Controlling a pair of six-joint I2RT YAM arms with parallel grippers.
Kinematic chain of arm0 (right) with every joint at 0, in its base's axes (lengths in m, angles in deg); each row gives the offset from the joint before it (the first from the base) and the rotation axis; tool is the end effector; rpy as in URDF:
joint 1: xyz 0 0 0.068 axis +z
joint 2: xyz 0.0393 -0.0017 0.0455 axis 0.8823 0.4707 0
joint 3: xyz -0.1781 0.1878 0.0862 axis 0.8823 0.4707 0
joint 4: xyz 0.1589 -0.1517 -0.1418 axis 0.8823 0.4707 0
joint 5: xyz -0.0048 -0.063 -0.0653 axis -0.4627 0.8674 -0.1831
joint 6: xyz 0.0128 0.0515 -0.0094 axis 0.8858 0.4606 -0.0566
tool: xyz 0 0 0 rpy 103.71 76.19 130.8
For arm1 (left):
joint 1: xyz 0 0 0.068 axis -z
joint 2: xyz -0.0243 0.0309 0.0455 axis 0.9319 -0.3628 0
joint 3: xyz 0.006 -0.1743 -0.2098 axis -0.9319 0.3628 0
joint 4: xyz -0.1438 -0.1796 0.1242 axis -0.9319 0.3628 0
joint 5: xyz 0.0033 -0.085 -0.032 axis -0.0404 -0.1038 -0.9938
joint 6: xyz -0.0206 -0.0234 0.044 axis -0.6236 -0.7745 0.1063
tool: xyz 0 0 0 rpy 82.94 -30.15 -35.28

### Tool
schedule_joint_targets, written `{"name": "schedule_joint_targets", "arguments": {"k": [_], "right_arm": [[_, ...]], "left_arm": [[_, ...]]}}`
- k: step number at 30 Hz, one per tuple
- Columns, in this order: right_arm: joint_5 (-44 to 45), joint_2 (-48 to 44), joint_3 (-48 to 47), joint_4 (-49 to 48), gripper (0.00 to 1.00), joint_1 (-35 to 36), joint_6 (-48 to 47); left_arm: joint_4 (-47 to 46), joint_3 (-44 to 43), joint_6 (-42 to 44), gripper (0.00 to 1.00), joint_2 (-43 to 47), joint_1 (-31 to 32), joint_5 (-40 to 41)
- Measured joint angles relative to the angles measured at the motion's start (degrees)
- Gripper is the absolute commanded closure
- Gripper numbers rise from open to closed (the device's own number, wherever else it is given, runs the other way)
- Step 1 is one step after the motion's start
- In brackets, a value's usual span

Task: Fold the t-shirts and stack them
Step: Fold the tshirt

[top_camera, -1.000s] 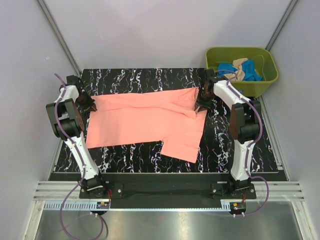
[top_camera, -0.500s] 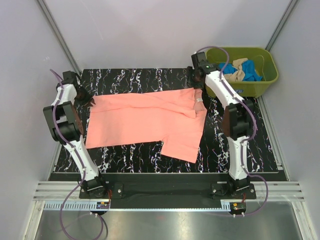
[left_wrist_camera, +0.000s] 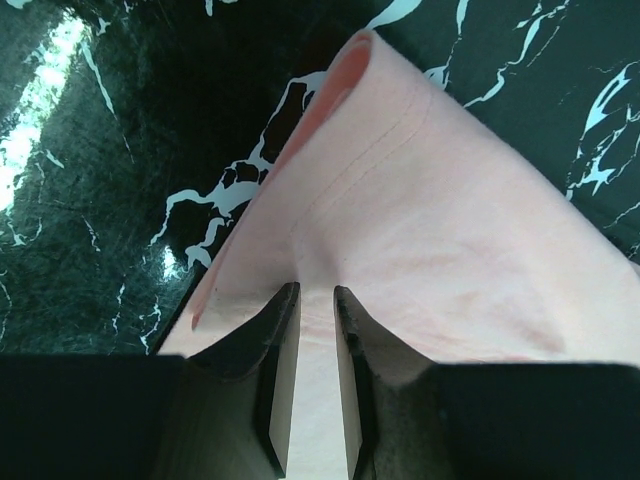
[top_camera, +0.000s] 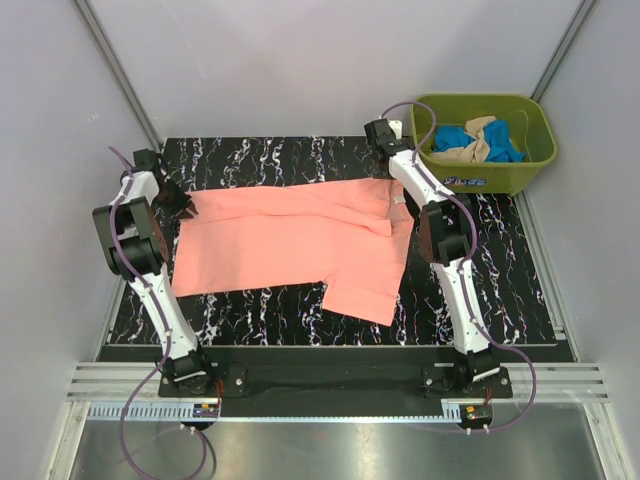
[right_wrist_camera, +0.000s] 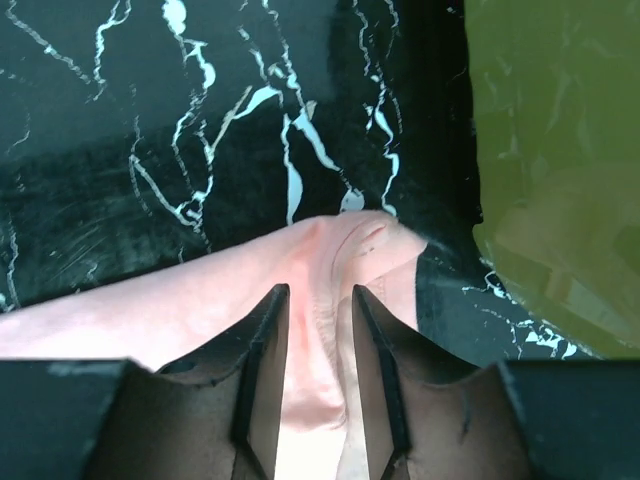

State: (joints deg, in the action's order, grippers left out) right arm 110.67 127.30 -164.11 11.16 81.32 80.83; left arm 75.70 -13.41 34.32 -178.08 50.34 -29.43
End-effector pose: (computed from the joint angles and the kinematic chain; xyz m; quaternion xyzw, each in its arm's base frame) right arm 0.5280 0.1707 0.1853 0.0274 0.9316 -0.0992 0.3485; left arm 0.4394 0.1383 0.1668 -0.3586 0.9060 -0.1173 0.1918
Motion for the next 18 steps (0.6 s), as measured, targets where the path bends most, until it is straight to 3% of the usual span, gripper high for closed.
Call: {"name": "schedule_joint_targets", "arguments": {"k": [11, 13, 16, 18], "right_arm": [[1.9, 0.0, 2.2, -2.6, 0.61, -0.4, -1.4], [1.9, 0.1, 2.0, -3.0, 0.7, -0.7, -1.7], [2.1, 1.1, 0.7, -3.7, 0.98, -1.2, -2.6], [2.7, 1.7, 0.1, -4.5, 1.0, -1.6, -3.3]], "left_arm": [[-1.0, 0.0, -0.8, 0.75, -0.2, 0.0, 0.2], [-1.0, 0.0, -0.8, 0.76, -0.3, 0.0, 0.5], [-0.7, 0.0, -0.8, 0.78, -0.5, 0.0, 1.4], [0.1, -0.4, -0.8, 0.79, -1.0, -0.1, 1.7]]}}
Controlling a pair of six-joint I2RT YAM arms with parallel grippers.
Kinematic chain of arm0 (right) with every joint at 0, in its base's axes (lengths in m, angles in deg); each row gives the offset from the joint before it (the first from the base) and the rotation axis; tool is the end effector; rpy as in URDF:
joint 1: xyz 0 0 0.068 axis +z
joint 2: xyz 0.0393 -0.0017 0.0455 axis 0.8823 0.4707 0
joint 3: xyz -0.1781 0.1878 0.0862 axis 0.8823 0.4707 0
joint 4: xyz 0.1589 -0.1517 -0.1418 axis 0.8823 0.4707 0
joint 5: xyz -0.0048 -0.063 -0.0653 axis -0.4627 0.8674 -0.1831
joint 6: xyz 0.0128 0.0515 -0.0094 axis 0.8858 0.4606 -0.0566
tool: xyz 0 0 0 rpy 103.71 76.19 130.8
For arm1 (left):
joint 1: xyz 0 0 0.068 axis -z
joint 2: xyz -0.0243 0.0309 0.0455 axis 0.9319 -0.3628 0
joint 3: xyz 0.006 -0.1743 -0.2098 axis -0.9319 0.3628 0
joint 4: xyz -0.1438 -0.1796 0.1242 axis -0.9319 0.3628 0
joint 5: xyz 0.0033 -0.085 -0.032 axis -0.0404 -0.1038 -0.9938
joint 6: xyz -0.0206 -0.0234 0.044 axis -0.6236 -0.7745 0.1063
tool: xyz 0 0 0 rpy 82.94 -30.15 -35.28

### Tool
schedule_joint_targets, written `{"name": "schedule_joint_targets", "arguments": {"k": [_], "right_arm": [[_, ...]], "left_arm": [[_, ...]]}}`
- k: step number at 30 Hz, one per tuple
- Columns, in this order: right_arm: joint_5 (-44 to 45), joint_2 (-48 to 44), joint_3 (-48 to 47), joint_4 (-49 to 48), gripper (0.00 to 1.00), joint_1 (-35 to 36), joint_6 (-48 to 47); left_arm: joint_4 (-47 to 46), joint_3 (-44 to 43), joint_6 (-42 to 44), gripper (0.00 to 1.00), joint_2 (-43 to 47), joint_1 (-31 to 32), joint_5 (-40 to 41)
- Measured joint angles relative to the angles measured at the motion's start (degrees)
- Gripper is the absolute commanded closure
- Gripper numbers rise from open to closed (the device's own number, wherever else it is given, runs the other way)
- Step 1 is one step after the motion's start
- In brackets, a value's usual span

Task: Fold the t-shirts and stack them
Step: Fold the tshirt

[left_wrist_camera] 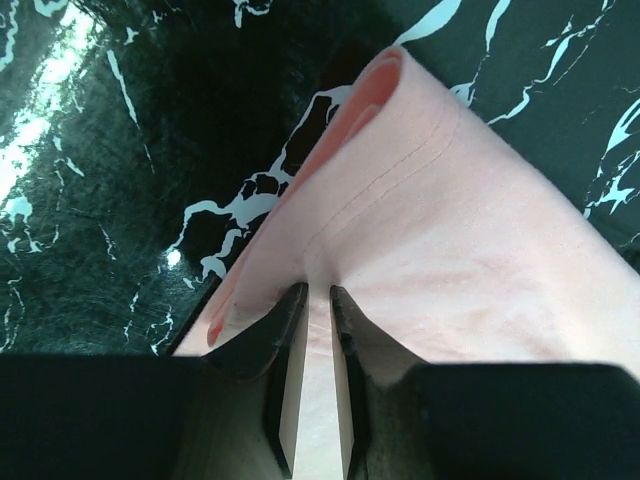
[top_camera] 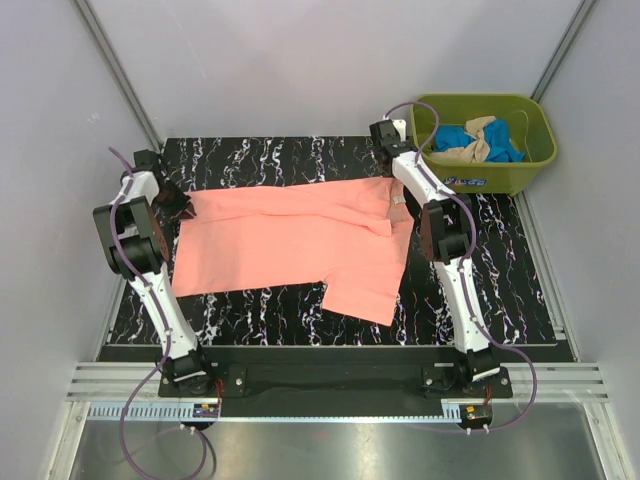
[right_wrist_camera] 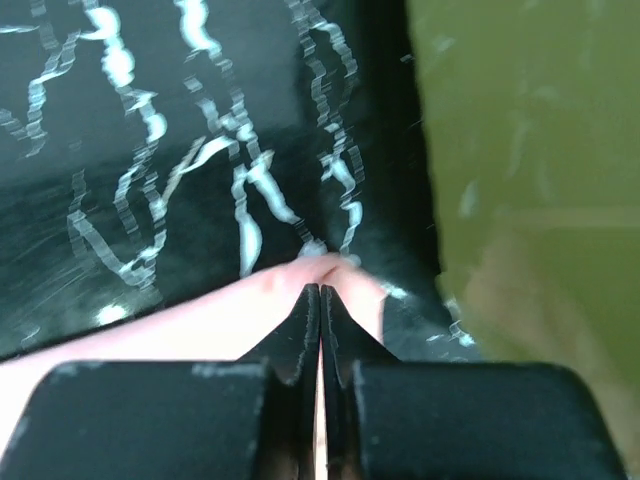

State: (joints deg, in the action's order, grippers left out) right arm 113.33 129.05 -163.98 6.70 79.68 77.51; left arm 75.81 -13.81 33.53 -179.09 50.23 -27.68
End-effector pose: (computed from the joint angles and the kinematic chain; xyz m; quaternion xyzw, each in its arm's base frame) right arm 0.5407 0.1565 0.1737 0.0263 0.9207 -0.1286 0.3675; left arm 0.4407 0.1407 0.1608 -0.3701 0.9042 -0.1032 0.1865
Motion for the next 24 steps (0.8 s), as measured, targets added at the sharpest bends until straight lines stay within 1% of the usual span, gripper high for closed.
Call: {"name": "schedule_joint_targets", "arguments": {"k": [7, 12, 13, 14, 15, 16, 24], "right_arm": [[2.4, 2.6, -3.0, -2.1, 1.0, -1.8, -2.5], [3.0, 3.0, -3.3, -3.0, 1.0, -2.3, -3.5], [2.4, 3.0, -3.3, -3.0, 0.78, -2.3, -3.4], [1.9, 3.0, -3.4, -3.0, 0.68, -2.3, -2.8], [1.2, 3.0, -3.5, -2.9, 0.61, -2.3, -2.4], [0.8, 3.0, -3.4, -2.8, 0.59, -2.2, -2.1], [-3.6, 2.3, -2.4, -1.6, 0.59, -2.0, 1.6]], "left_arm": [[3.0, -3.0, 0.4, 0.79, -1.7, -0.2, 0.5], [4.0, -4.0, 1.1, 0.79, -2.1, -0.3, 0.9], [4.0, -4.0, 1.2, 0.79, -2.1, -0.3, 0.9], [3.9, -4.0, 1.3, 0.79, -2.1, -0.3, 0.9], [3.9, -4.0, 1.3, 0.79, -2.1, -0.3, 0.9], [3.9, -4.0, 1.3, 0.79, -2.1, -0.3, 0.9], [3.9, -4.0, 1.6, 0.79, -2.1, -0.3, 0.9]]}}
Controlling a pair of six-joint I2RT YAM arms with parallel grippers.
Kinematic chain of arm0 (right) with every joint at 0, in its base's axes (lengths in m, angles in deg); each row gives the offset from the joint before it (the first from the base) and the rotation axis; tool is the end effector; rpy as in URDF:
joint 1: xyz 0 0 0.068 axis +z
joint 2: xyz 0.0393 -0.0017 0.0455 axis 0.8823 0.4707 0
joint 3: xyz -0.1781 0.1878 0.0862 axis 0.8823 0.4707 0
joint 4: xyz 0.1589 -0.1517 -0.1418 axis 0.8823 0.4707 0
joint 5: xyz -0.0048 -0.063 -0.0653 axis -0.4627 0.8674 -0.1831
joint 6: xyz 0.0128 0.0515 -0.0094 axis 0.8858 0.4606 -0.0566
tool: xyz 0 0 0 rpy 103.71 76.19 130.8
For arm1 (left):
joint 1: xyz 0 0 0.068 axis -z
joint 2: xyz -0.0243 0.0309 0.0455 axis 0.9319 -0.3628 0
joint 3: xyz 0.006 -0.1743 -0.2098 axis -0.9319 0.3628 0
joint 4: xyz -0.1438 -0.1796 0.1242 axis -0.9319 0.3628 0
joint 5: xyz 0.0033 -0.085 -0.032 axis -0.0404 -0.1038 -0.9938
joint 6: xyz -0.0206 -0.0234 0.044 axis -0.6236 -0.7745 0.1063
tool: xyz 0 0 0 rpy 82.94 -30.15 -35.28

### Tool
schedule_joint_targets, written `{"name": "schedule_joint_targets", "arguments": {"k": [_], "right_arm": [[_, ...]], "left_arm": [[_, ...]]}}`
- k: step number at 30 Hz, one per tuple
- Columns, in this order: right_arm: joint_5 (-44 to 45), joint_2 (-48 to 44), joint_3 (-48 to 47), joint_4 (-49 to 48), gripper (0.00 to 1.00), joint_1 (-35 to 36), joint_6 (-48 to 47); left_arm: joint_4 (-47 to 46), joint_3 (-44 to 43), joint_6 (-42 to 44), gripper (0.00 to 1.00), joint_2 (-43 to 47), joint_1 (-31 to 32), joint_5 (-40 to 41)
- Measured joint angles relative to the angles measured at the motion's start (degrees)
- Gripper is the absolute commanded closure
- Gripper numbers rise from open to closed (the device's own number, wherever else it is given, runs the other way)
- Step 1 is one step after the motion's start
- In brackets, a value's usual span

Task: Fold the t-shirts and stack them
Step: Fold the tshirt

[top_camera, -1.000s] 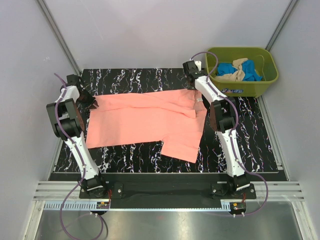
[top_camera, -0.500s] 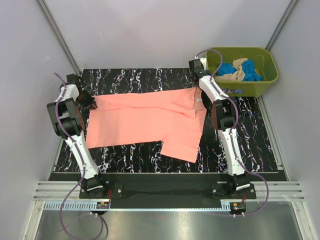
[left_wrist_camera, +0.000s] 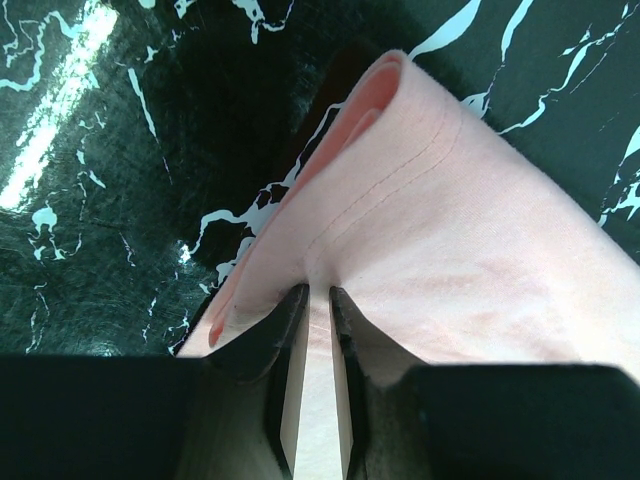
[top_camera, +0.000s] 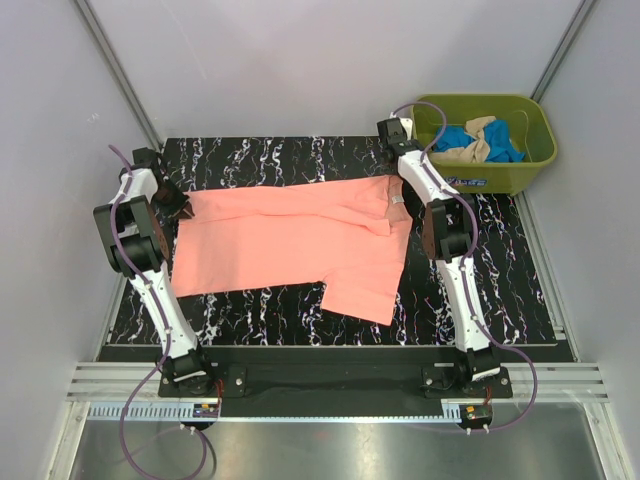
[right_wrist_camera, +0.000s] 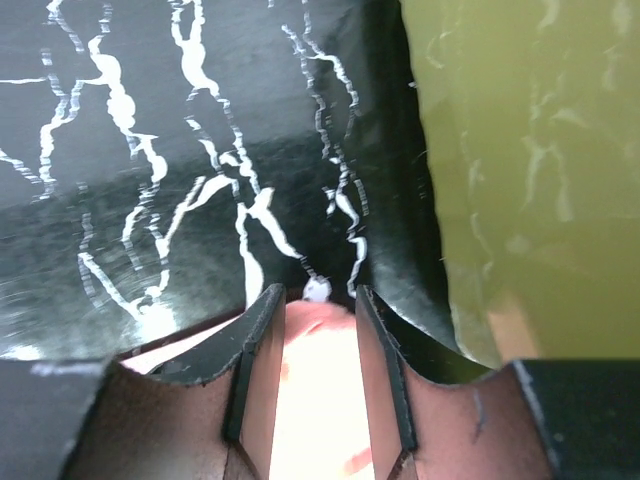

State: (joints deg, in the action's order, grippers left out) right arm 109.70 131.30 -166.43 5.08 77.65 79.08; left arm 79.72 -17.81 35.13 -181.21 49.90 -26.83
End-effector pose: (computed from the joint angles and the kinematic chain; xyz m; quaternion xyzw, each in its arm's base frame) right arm 0.5535 0.1415 0.1671 0.0479 0.9204 -0.0965 0.3758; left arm 0.4455 0.1458 0.1613 -0.3642 0.9108 -0.0919 0.1715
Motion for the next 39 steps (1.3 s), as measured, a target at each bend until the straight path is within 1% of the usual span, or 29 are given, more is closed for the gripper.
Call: {"name": "schedule_joint_targets", "arguments": {"k": [6, 11, 16, 18, 19, 22, 24, 25, 26, 30, 31, 36, 37, 39], "right_arm": [[-3.5, -0.5, 0.1, 0.4, 0.56, 0.1, 3.4], [-4.9, -0.5, 0.7, 0.6, 0.57, 0.1, 4.6], [-5.8, -2.1, 4.6, 0.0, 0.57, 0.1, 5.6], [-5.8, -2.4, 5.4, -0.4, 0.58, 0.1, 5.5], [-5.7, -2.5, 5.4, -0.4, 0.67, 0.1, 5.3], [-5.5, -2.5, 5.4, -0.4, 0.84, 0.2, 4.5], [-4.9, -2.5, 5.4, -0.5, 0.88, 0.2, 3.6], [-4.4, -2.5, 5.4, -0.8, 0.91, 0.3, 3.0], [-4.1, -2.5, 5.4, -0.9, 1.0, 0.3, 2.3], [-2.5, -2.3, 4.5, -2.4, 1.0, 0.5, -1.6], [-2.2, -2.0, 3.7, -2.7, 1.0, 0.5, -2.6], [-0.9, -1.2, 1.9, -6.0, 1.0, 0.5, -6.3], [-0.9, -1.0, 1.8, -6.3, 0.99, 0.5, -6.6], [-1.0, -0.8, 1.7, -6.7, 0.88, 0.5, -6.9]], "left_arm": [[0.0, 0.0, 0.1, 0.79, 0.0, 0.0, 0.0], [0.0, 0.0, 0.1, 0.79, 0.0, 0.0, 0.0], [0.0, 0.0, 0.1, 0.79, 0.0, 0.0, 0.0], [0.0, 0.0, 0.1, 0.79, 0.0, 0.0, 0.0], [0.0, 0.0, 0.1, 0.79, 0.0, 0.0, 0.0], [0.0, 0.0, 0.1, 0.79, 0.0, 0.0, 0.0], [0.0, 0.0, 0.1, 0.79, 0.0, 0.0, 0.0], [0.0, 0.0, 0.2, 0.79, 0.0, 0.0, 0.0], [0.0, 0.0, 0.1, 0.79, 0.0, 0.0, 0.0], [0.0, 0.1, 0.1, 0.85, 0.0, -0.4, 0.0], [0.0, 0.2, 0.2, 0.88, 0.0, -0.5, -0.1], [0.1, 0.3, 0.5, 0.91, 0.0, -1.3, -0.7], [0.0, 0.3, 0.5, 0.91, 0.0, -1.5, -1.0], [0.0, 0.3, 0.5, 0.9, 0.0, -1.6, -1.2]]}}
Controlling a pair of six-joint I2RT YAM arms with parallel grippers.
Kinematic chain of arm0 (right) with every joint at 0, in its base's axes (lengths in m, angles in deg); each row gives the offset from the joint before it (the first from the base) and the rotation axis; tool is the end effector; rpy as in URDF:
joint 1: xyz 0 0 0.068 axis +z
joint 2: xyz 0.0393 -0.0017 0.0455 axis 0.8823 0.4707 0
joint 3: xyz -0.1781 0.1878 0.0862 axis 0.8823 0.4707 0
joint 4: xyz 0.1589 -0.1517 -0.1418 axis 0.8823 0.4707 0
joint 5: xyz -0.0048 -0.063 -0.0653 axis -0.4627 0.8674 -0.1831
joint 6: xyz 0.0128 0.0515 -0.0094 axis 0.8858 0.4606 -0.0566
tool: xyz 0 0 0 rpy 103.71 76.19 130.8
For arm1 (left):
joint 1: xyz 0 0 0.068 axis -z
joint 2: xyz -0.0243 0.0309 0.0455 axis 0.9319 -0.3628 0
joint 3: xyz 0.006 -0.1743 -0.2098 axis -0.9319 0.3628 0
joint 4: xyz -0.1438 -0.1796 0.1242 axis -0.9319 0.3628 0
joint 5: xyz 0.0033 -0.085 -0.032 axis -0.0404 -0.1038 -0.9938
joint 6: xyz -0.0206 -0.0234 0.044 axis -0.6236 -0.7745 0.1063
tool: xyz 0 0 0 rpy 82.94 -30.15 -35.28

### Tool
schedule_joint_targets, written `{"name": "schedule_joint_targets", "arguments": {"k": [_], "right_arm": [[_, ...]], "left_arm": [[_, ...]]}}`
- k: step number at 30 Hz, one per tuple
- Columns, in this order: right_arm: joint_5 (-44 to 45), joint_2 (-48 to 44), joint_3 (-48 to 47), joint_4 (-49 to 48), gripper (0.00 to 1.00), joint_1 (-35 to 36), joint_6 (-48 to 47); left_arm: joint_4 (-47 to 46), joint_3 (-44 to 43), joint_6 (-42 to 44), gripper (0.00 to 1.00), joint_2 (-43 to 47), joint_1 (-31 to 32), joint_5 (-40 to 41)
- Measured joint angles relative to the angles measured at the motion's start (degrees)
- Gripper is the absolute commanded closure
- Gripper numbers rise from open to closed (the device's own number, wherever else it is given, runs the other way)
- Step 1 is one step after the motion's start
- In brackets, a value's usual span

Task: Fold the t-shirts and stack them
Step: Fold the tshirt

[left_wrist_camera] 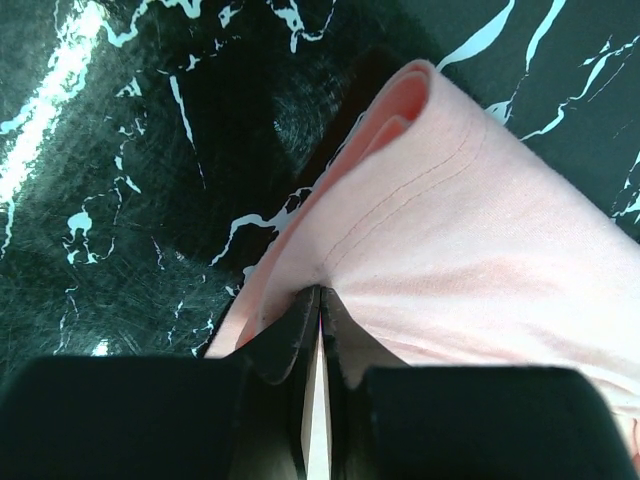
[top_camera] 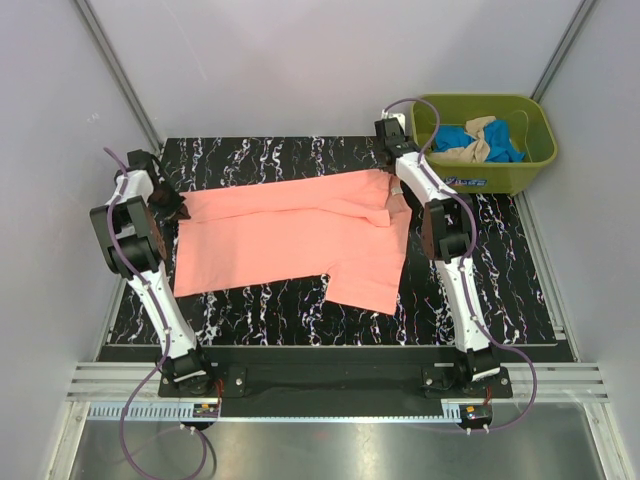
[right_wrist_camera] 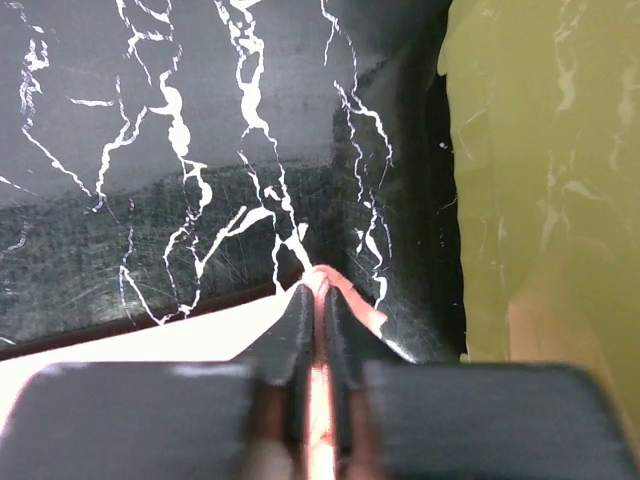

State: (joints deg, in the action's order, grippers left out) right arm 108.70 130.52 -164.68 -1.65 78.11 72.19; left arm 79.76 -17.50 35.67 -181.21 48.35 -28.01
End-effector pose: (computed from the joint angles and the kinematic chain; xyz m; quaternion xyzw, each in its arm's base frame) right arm 0.5581 0.1482 0.1732 -0.0038 0.9055 -0.0971 0.4131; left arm 0.4407 0.1567 0.1599 -0.3706 0.9078 -0.0988 0.1695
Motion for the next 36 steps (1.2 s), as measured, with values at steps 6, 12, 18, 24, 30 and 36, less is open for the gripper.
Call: {"name": "schedule_joint_targets", "arguments": {"k": [6, 12, 18, 24, 30, 36], "right_arm": [[-0.3, 0.9, -1.5, 2.1, 0.47, -0.3, 0.4], [-1.2, -1.2, -3.5, 5.4, 0.36, -0.3, 2.8], [-5.7, -9.0, -2.7, 13.7, 0.21, 0.8, 7.7], [-15.3, -21.9, 8.5, 16.8, 0.28, 4.5, 10.1], [-22.6, -37.8, 40.6, 11.9, 0.22, 8.2, 9.7], [-24.4, -38.5, 50.0, 9.1, 0.3, 7.4, 8.0]], "left_arm": [[-0.5, 0.1, 0.4, 0.64, 0.0, -0.2, -0.7], [-2.6, 3.2, 0.2, 0.5, 2.6, 0.3, -1.2], [-2.1, 7.4, -0.3, 0.47, 7.4, 1.2, -1.2], [-3.1, 11.9, -2.0, 0.52, 15.9, 4.1, -1.6], [-7.8, 21.7, -4.7, 0.6, 23.7, 13.7, -4.3], [-10.1, 26.8, -7.4, 0.62, 24.5, 28.2, -6.8]]}}
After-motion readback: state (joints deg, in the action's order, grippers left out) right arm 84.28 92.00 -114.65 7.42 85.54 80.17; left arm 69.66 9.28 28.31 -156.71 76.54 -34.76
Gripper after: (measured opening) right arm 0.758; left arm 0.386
